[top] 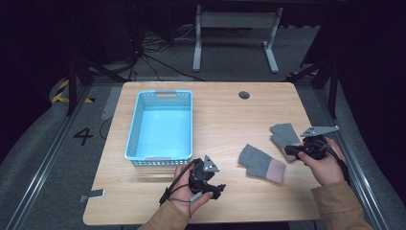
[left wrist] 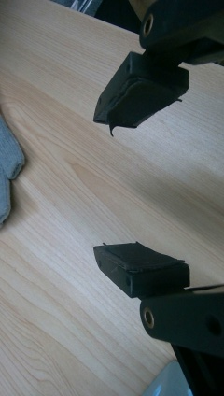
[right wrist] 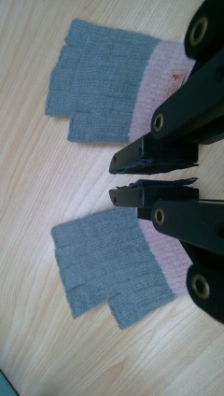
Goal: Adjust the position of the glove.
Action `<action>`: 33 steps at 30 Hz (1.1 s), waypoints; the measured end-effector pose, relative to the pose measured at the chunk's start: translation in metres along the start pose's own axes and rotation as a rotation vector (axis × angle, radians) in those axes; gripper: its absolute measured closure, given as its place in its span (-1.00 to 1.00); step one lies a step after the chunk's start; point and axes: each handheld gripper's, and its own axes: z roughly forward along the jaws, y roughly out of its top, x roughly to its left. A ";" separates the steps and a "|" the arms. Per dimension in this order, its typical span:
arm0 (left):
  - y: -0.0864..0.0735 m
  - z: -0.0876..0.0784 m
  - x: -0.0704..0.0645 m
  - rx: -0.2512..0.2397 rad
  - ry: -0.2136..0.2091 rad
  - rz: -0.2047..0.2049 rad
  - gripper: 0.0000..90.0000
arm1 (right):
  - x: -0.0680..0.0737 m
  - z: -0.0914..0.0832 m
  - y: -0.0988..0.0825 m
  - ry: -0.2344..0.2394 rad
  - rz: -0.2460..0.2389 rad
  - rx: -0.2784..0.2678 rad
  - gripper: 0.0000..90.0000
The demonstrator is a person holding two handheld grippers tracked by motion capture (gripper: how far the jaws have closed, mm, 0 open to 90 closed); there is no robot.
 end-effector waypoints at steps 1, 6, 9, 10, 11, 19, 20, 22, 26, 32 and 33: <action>0.000 0.000 0.000 0.002 0.002 0.004 -0.30 | 0.001 0.000 0.000 0.004 -0.001 0.001 0.83; 0.000 -0.001 0.001 0.007 0.005 0.005 -0.29 | 0.004 0.000 0.001 0.014 0.002 -0.003 0.82; 0.000 0.000 0.002 0.005 0.007 0.004 -0.29 | 0.006 0.000 0.003 0.028 -0.004 -0.005 0.78; 0.000 0.000 0.002 0.005 0.007 0.005 -0.29 | 0.008 0.001 0.003 0.031 -0.006 -0.007 0.74; 0.000 -0.001 0.002 0.006 0.009 0.004 -0.29 | 0.010 0.001 0.004 0.031 -0.010 -0.011 0.71; 0.000 -0.003 0.002 -0.001 0.010 0.004 -0.29 | 0.020 0.004 0.008 0.054 -0.027 -0.012 0.52; 0.000 -0.003 0.002 -0.001 0.010 0.005 -0.29 | 0.022 0.004 0.008 0.056 -0.029 -0.009 0.51; 0.000 -0.003 0.002 0.001 0.009 0.002 -0.29 | 0.024 0.007 0.008 0.062 -0.040 -0.004 0.49; 0.000 -0.003 0.002 0.007 0.014 0.009 -0.29 | 0.030 0.014 0.009 0.078 -0.044 0.016 0.43; 0.000 -0.003 0.002 0.008 0.009 0.008 -0.29 | 0.037 0.026 0.008 0.088 -0.068 0.043 0.36; 0.000 -0.003 0.002 0.008 0.010 0.007 -0.29 | 0.038 0.028 0.008 0.091 -0.070 0.046 0.35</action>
